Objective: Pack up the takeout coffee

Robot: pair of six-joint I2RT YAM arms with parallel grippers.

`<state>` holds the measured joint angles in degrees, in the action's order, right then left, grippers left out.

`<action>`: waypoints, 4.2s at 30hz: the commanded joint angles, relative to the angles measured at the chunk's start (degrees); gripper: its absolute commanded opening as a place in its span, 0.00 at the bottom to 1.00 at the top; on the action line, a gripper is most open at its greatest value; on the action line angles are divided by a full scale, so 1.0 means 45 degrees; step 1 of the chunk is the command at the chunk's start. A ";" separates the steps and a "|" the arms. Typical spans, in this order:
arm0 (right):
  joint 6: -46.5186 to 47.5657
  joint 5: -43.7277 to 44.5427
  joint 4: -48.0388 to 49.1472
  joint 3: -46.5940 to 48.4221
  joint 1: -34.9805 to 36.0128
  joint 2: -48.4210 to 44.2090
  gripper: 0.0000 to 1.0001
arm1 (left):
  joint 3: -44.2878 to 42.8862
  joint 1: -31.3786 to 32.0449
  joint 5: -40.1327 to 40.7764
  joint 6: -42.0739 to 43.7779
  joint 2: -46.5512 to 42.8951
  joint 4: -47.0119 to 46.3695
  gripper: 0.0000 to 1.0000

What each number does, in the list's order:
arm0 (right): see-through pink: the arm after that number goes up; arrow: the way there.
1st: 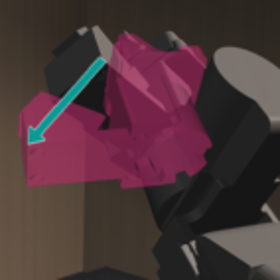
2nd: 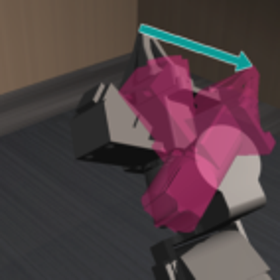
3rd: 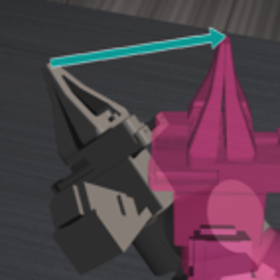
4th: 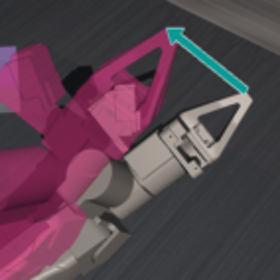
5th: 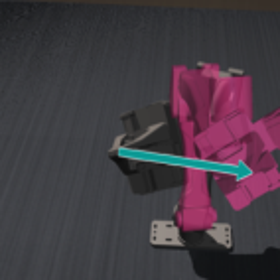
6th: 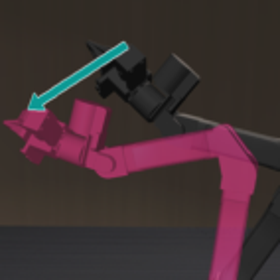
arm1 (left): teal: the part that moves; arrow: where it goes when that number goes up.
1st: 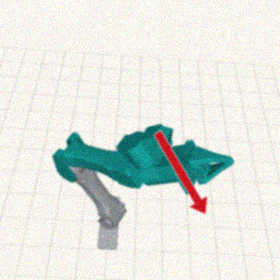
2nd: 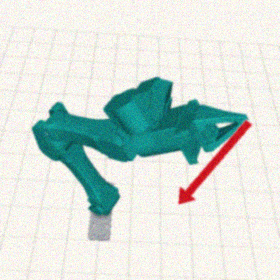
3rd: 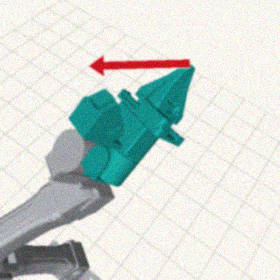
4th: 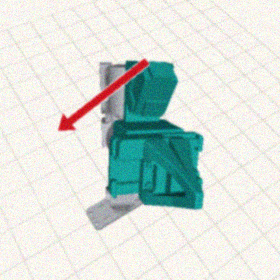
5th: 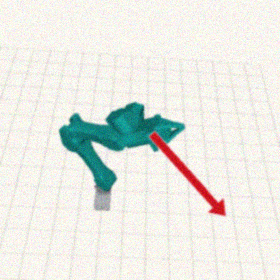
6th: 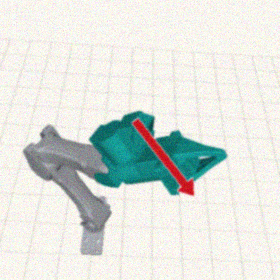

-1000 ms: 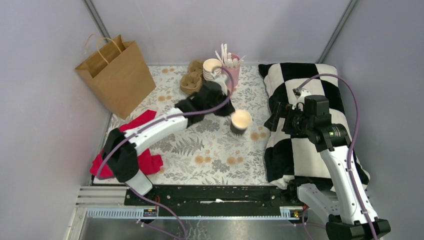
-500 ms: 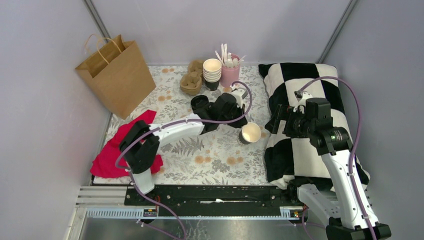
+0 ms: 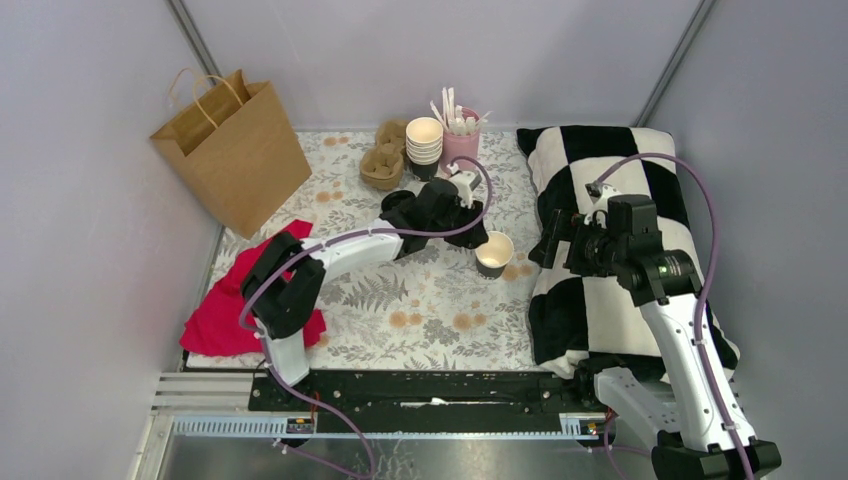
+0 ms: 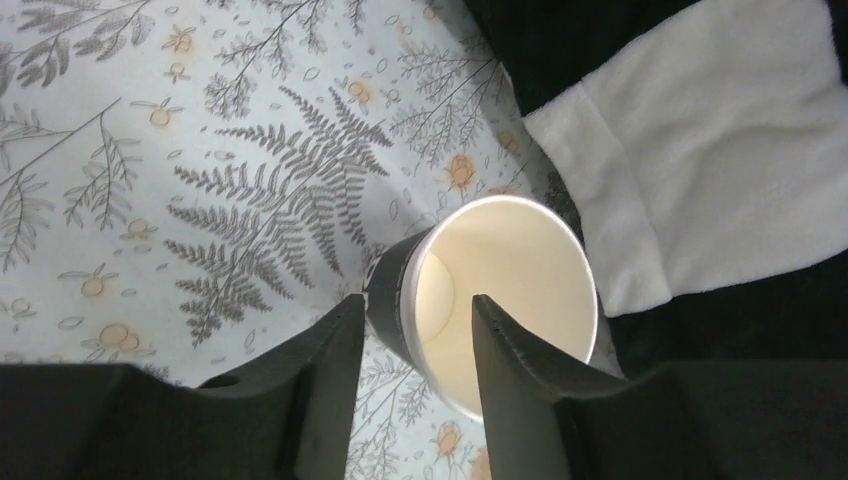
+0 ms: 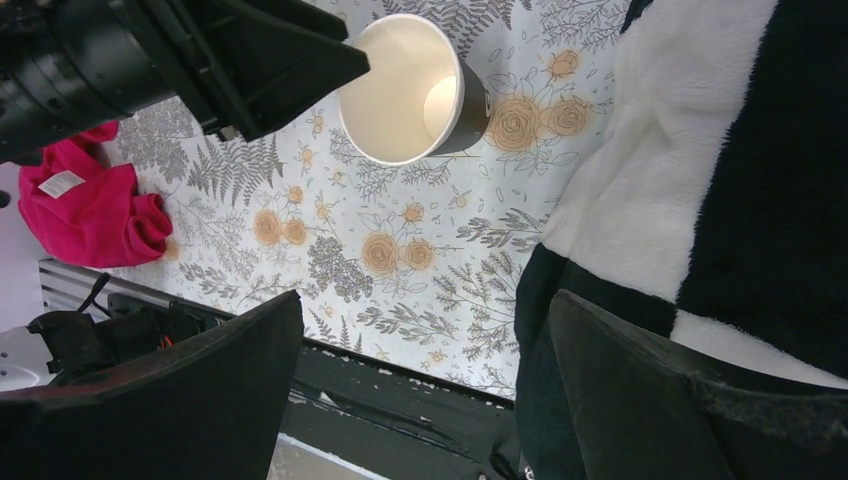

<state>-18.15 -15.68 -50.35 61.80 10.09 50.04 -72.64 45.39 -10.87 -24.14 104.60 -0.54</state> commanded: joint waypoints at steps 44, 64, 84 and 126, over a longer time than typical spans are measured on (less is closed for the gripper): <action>0.0108 -0.0423 0.0593 0.0107 0.0079 0.1597 1.00 | -0.6738 -0.4436 0.1183 0.0832 0.3408 0.8062 0.69; 0.0048 -0.0498 0.0700 -0.0076 0.0072 0.1514 1.00 | -0.7279 -0.3965 0.1112 0.0582 0.3367 0.7985 0.48; 0.0050 -0.0480 0.0740 -0.0154 0.0073 0.1477 1.00 | -0.8037 -0.3865 0.0703 0.0598 0.4512 0.9072 0.26; 0.0049 -0.0594 0.0837 -0.0120 0.0083 0.1631 1.00 | -0.7976 -0.4342 0.0052 0.0360 0.4790 0.9191 0.16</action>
<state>-18.22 -17.26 -47.29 60.86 10.11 57.23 -106.96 26.06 -10.76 -23.07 125.71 40.91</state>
